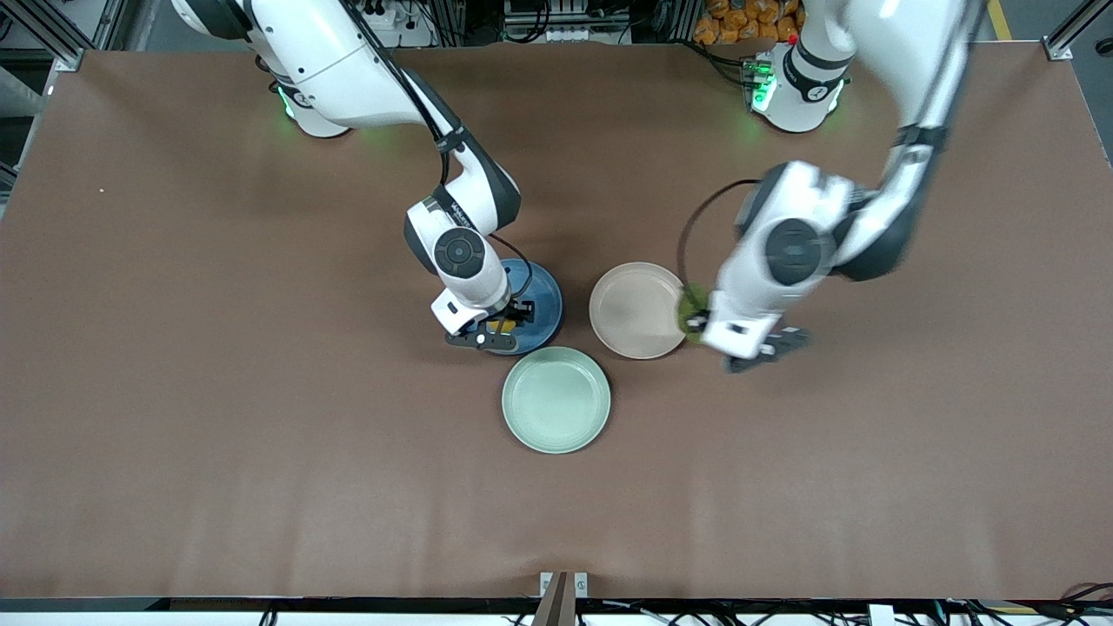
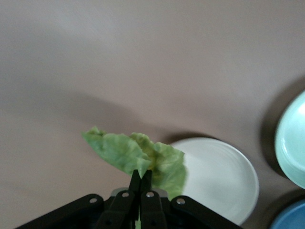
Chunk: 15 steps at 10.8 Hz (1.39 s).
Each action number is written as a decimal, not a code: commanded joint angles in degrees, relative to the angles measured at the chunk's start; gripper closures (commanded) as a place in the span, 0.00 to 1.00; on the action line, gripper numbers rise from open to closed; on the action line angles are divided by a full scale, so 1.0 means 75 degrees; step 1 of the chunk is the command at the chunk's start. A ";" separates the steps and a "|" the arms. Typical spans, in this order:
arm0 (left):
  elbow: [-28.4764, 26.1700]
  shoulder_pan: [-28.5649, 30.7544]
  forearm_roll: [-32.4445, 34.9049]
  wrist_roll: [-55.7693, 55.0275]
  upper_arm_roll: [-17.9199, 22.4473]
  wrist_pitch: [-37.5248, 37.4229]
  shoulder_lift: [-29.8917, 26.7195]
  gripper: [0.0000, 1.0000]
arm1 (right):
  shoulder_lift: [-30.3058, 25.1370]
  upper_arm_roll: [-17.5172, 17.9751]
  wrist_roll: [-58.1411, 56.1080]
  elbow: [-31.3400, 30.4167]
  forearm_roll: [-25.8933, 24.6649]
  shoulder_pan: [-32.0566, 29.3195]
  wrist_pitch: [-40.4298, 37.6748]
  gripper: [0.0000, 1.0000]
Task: Pick lemon and lettuce from blue and beige plates
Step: 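Lift the lemon with the right gripper while the left gripper carries the lettuce away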
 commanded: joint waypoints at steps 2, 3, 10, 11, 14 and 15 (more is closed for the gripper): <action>-0.0158 0.1579 0.0135 0.2544 -0.0107 -0.0095 -0.0067 1.00 | -0.0099 0.0012 -0.0065 0.0883 -0.0101 -0.0328 -0.1395 0.89; -0.0158 0.1943 0.0135 0.3294 -0.0107 -0.0095 0.0073 1.00 | -0.0111 0.0024 -0.0298 0.1189 -0.0101 -0.0504 -0.1970 0.89; 0.0100 0.2627 0.0159 0.3864 -0.0060 -0.0024 0.0814 0.00 | -0.1094 -0.0035 -0.3131 0.1415 -0.0357 -0.2272 -0.4293 0.87; 0.0146 0.2557 0.0147 0.3841 -0.0060 -0.0094 0.0569 0.00 | -0.1142 -0.0011 -0.3623 0.1426 -0.0591 -0.2588 -0.4482 0.89; 0.0322 0.2580 0.0159 0.3841 -0.0049 -0.0655 -0.0391 0.00 | -0.1224 -0.0035 -0.4681 0.1403 -0.0978 -0.3339 -0.4730 0.89; 0.0473 0.2592 0.0159 0.3841 -0.0048 -0.0924 -0.0627 0.00 | -0.1224 -0.0035 -0.4694 0.1368 -0.1108 -0.3573 -0.4730 0.89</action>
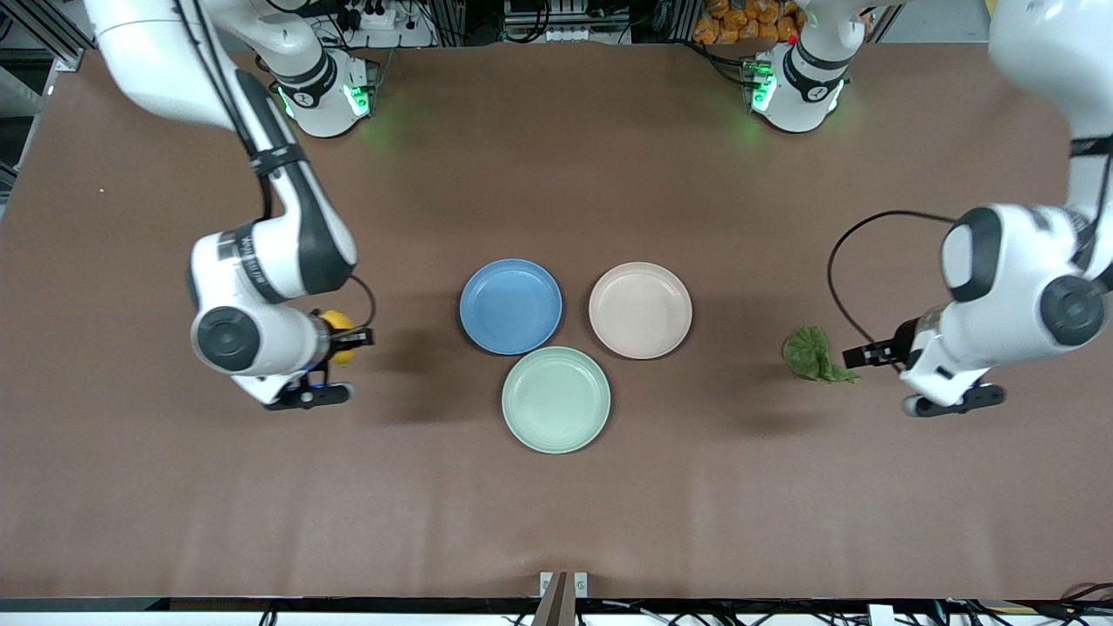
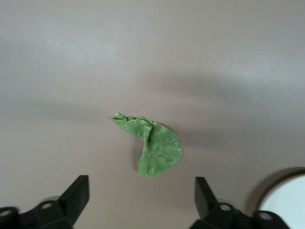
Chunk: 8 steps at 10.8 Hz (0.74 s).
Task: Pick lemon and lettuce from blue and beige plates
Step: 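Lower the lettuce onto the table and open the left gripper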
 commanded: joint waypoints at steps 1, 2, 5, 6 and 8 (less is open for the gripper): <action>0.0154 0.0042 0.0151 0.0059 -0.0019 -0.0664 -0.0765 0.00 | -0.0129 0.0138 -0.0172 -0.0178 -0.0308 -0.0550 -0.0052 0.89; 0.0248 0.0042 0.0151 0.0013 -0.0019 -0.0945 -0.1022 0.00 | -0.0082 0.0138 -0.0172 -0.0189 -0.0320 -0.0726 -0.0016 0.89; 0.0296 0.0007 0.0116 0.0094 -0.0135 -0.1369 -0.1890 0.00 | -0.0058 0.0126 -0.0207 -0.0889 -0.0390 -0.0892 0.1045 0.89; 0.0296 -0.0028 0.0104 0.0083 -0.0159 -0.1393 -0.2101 0.00 | -0.0070 0.0126 -0.0195 -0.1171 -0.0483 -0.0904 0.1503 0.89; 0.0296 0.0018 0.0010 0.0164 -0.0229 -0.1428 -0.2511 0.00 | -0.0105 0.0126 -0.0207 -0.1535 -0.0531 -0.0997 0.2043 0.89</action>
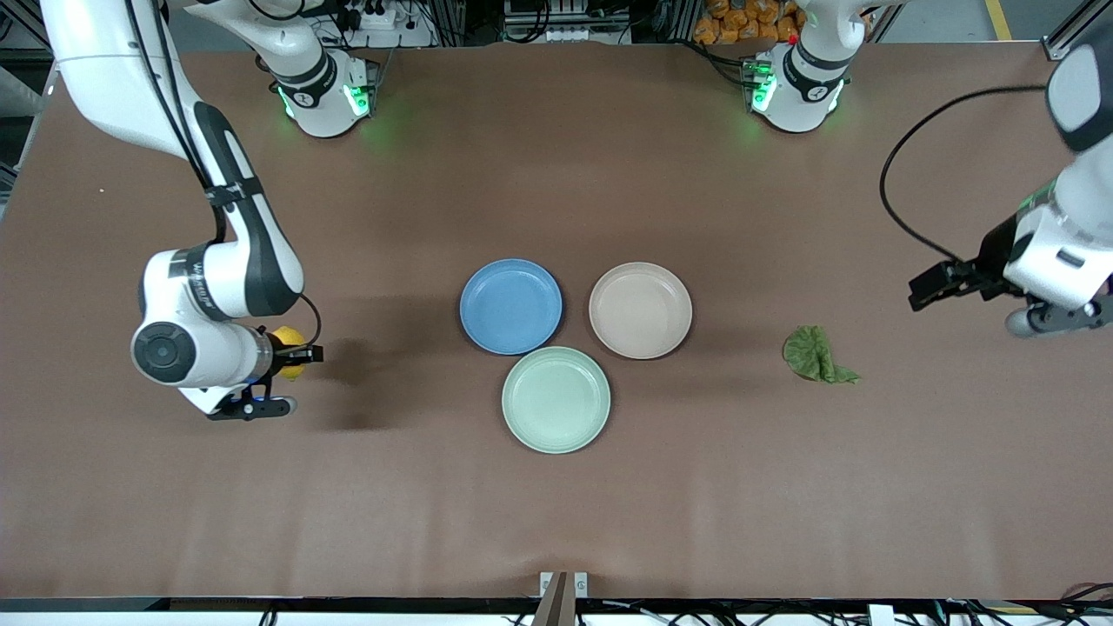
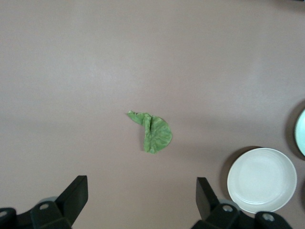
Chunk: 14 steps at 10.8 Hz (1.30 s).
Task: Pick lemon and lettuce from blue and beige plates
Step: 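Lower the lemon onto the table beside the plates with the right gripper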
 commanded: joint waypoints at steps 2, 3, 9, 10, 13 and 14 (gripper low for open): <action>-0.0091 0.0007 -0.0002 0.0200 -0.0050 -0.0362 -0.0548 0.00 | -0.0323 0.0118 -0.0009 -0.1136 -0.0229 -0.0318 0.1363 0.91; -0.0079 0.0019 -0.0002 0.0200 -0.0108 -0.0386 -0.0560 0.00 | -0.0358 0.0130 -0.0009 -0.1535 -0.0229 -0.0446 0.1971 0.91; -0.0079 0.0054 0.0022 0.0200 -0.0097 -0.0386 -0.0549 0.00 | -0.0359 0.0130 -0.0009 -0.2476 -0.0229 -0.0623 0.3653 0.91; -0.0068 0.0066 0.0033 0.0211 -0.0097 -0.0386 -0.0549 0.00 | -0.0335 0.0118 -0.0009 -0.2476 -0.0229 -0.0612 0.3676 0.91; 0.0073 0.0066 0.0022 0.0200 -0.0073 -0.0398 -0.0537 0.00 | -0.0265 0.0118 -0.0009 -0.2464 -0.0241 -0.0623 0.3782 0.69; 0.0073 0.0066 0.0010 0.0200 -0.0085 -0.0410 -0.0537 0.00 | -0.0253 0.0130 -0.0009 -0.2441 -0.0241 -0.0635 0.3724 0.01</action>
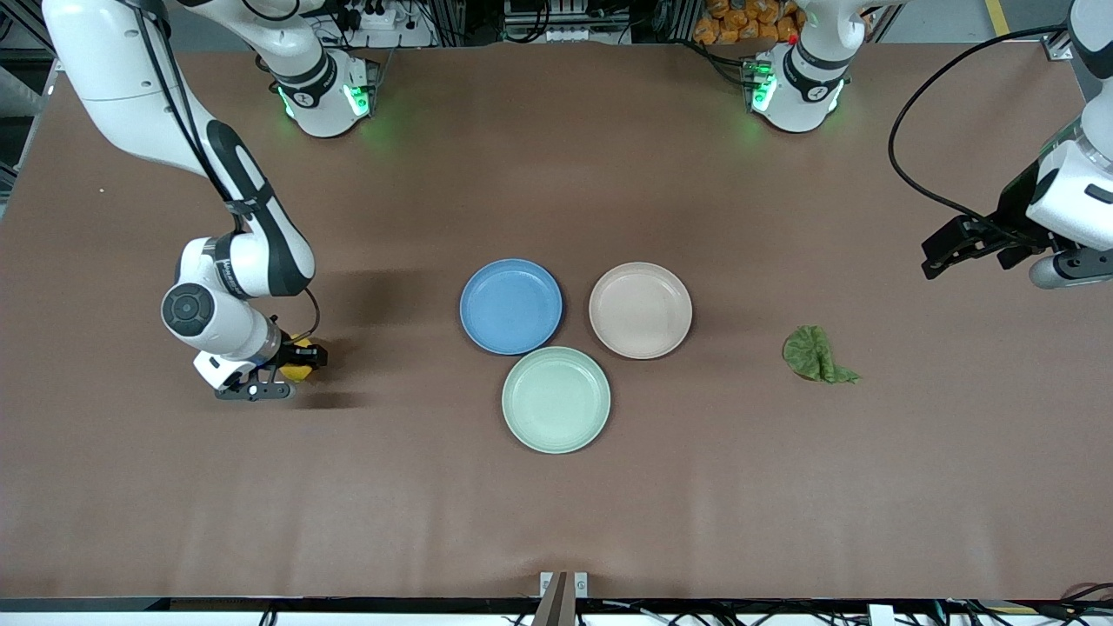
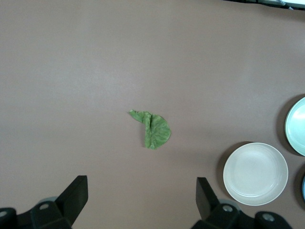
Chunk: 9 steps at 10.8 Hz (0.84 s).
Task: Pick lemon and lettuce from blue and beige plates
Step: 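Lower the lemon onto the table beside the plates with the right gripper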
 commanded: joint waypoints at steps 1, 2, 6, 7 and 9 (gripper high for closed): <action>0.0055 0.0052 0.0010 0.0177 -0.0038 -0.0103 -0.0085 0.00 | -0.0216 0.0114 0.0022 -0.0171 -0.0179 -0.0202 -0.0011 0.00; 0.0067 0.0052 0.0010 0.0188 -0.0027 -0.0103 -0.0086 0.00 | -0.0263 0.0114 0.0022 -0.0089 -0.0179 -0.0226 -0.0035 0.00; 0.0090 0.0052 0.0022 0.0188 -0.0003 -0.0103 -0.0086 0.00 | -0.0299 0.0184 0.0046 0.1582 -0.0086 -0.0191 -0.2979 0.00; 0.0149 0.0052 0.0010 0.0188 -0.0015 -0.0103 -0.0086 0.00 | -0.0310 0.0184 0.0057 0.1982 -0.0074 -0.0063 -0.3499 0.00; 0.0184 0.0075 0.0010 0.0188 -0.0003 -0.0290 -0.0074 0.00 | -0.0357 0.0230 0.0057 0.2685 -0.0062 0.0032 -0.4576 0.00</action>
